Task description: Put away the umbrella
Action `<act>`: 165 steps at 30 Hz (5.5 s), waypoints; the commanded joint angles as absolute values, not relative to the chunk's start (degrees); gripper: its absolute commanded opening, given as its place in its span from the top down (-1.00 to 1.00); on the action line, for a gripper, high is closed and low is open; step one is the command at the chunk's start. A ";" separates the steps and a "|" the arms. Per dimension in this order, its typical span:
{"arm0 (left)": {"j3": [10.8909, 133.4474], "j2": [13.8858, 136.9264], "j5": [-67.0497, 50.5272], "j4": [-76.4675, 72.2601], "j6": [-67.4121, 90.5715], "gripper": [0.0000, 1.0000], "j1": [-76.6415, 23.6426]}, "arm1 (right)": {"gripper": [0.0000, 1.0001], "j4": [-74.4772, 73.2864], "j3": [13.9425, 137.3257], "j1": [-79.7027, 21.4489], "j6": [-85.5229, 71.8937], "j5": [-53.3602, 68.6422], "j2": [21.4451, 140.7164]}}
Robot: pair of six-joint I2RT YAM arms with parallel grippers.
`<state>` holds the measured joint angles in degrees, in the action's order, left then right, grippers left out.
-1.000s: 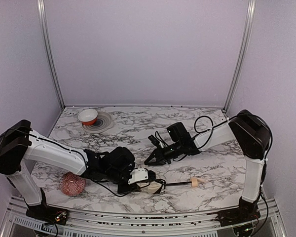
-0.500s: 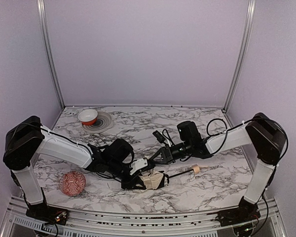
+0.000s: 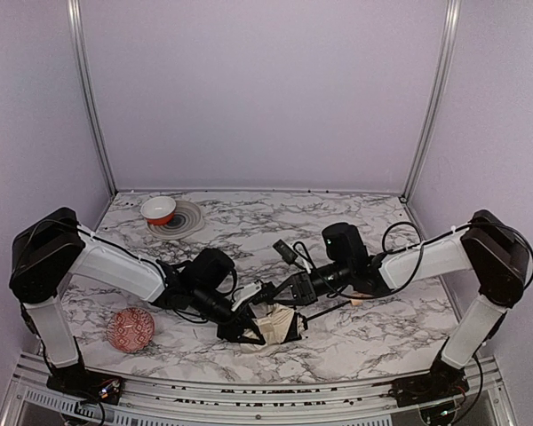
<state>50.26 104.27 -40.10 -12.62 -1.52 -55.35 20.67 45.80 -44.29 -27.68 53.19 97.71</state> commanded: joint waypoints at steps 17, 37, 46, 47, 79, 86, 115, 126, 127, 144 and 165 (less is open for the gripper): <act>52.51 111.19 -36.55 -17.86 6.99 0.51 -51.33 | 1.00 6.45 47.76 -50.49 -5.75 48.56 94.92; 51.43 113.69 -35.08 -21.14 7.19 0.22 -50.52 | 1.00 4.12 47.72 -51.43 0.66 44.16 95.32; 53.71 117.22 -46.97 -21.58 7.95 1.00 -50.54 | 1.00 10.76 47.02 -58.02 7.39 34.40 87.09; 53.70 117.52 -47.32 -21.43 8.12 1.00 -50.54 | 1.00 12.68 45.86 -58.82 8.58 33.35 85.59; 65.30 127.52 -39.36 3.01 2.19 1.00 -45.21 | 1.00 -6.16 42.00 -73.38 45.03 29.43 77.12; 65.30 127.03 -38.73 2.99 2.02 1.00 -44.82 | 1.00 -6.42 38.26 -75.39 47.31 24.89 79.82; 63.44 122.25 -36.95 9.17 -4.66 1.00 -45.69 | 0.79 -8.53 37.29 -78.57 53.50 6.79 81.18; 63.71 110.47 -15.63 14.61 -12.81 0.89 -50.88 | 0.45 -3.73 44.06 -56.91 23.68 19.31 64.50; 64.25 109.52 -12.41 15.80 -14.15 0.68 -51.74 | 0.31 -2.71 43.44 -54.64 21.66 19.85 62.81; 60.92 92.82 -1.99 15.92 -23.42 -0.98 -54.12 | -0.99 -12.99 61.00 -39.86 17.87 30.63 71.11; 36.00 65.51 4.86 2.29 0.66 -0.98 -50.98 | -0.43 -36.05 94.10 -48.99 51.54 32.27 110.30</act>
